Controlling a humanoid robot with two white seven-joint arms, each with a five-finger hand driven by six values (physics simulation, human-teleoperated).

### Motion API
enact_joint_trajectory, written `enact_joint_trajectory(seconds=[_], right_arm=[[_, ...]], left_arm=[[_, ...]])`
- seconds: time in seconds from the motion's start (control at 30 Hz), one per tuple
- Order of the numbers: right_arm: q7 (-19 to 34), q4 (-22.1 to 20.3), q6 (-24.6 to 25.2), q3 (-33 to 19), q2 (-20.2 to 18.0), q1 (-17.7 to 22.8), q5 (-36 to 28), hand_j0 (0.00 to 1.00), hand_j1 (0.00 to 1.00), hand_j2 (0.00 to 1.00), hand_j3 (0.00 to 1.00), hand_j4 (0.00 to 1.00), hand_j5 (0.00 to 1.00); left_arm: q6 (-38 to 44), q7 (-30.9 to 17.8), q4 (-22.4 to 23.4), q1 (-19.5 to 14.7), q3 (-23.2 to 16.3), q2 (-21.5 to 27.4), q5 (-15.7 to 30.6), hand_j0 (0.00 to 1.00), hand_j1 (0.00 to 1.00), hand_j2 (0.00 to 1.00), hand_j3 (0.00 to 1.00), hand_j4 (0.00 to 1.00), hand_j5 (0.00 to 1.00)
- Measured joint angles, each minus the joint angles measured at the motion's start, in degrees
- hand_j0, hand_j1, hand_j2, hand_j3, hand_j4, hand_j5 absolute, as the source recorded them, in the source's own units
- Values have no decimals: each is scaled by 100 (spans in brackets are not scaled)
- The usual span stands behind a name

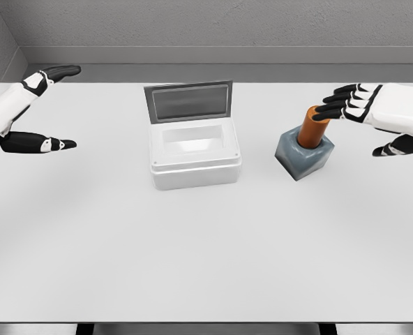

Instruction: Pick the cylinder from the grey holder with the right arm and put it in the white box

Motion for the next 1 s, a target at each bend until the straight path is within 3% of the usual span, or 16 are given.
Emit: enact_joint_trajectory(seconds=[0.23, 0.43, 0.5, 0.57, 0.67, 0.73, 0.83, 1.0], right_arm=[[7, 23, -1, -42, 60, 0, 55, 100, 100, 100, 100, 100, 100], [-36, 23, 1, -354, 363, -26, 84, 100, 100, 100, 100, 100, 100], [13, 51, 3, -386, 365, -402, 90, 100, 100, 100, 100, 100, 100], [540, 116, 4, -408, 445, -510, 77, 100, 100, 100, 100, 100, 100], [1290, 421, 1, -387, 774, -1037, 66, 100, 100, 100, 100, 100, 100], [1506, 584, -3, -367, 988, -1116, 92, 100, 100, 100, 100, 100, 100], [1650, 844, -5, -348, 1449, -1160, 323, 100, 100, 100, 100, 100, 100], [1717, 1329, -1, -64, 1904, -1521, 764, 100, 100, 100, 100, 100, 100]], left_arm=[[0, 3, 7, 9, 7, -3, 4, 100, 100, 100, 100, 100, 100], [0, 15, 4, 0, 21, -51, 10, 100, 100, 100, 100, 100, 100], [0, 20, 6, 9, 29, -62, 11, 100, 100, 100, 100, 100, 100], [0, 22, 0, 9, 31, -69, 13, 100, 100, 100, 100, 100, 100], [1, 25, 18, 9, -17, -120, 105, 100, 100, 100, 100, 100, 100], [1, 10, 80, -35, -173, -167, 466, 100, 100, 100, 100, 100, 100], [106, -138, 124, -79, -419, -211, 1394, 100, 100, 100, 100, 100, 100], [1376, -487, 157, -422, -620, -451, 3009, 100, 100, 100, 100, 100, 100]])
